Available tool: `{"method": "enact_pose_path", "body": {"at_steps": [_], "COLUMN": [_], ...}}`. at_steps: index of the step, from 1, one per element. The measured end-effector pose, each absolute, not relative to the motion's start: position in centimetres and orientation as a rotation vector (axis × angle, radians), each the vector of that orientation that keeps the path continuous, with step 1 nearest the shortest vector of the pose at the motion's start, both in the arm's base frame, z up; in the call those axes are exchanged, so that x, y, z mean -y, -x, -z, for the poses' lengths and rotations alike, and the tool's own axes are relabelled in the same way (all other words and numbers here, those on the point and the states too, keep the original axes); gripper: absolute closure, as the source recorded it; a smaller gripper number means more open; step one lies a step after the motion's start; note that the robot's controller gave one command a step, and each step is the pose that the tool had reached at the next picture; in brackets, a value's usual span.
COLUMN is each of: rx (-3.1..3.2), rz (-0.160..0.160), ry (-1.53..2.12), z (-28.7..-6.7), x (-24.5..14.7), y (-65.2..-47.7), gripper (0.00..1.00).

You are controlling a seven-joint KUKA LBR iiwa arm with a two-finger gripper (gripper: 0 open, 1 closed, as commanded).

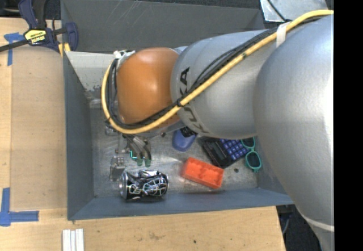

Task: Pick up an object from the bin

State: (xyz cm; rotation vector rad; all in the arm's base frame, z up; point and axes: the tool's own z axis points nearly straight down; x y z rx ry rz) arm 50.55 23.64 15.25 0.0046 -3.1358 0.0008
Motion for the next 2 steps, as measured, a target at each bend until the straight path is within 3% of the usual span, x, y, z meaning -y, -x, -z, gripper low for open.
{"method": "enact_pose_path", "body": {"at_steps": [1, 2], "rx": [3.143, 3.138], "rz": [0.002, 0.002], "ry": [0.0, -0.238], "z": [-15.6, -9.7], "x": [-23.5, -19.0], "y": [-50.8, -49.5], "gripper": [0.0, 0.0]}}
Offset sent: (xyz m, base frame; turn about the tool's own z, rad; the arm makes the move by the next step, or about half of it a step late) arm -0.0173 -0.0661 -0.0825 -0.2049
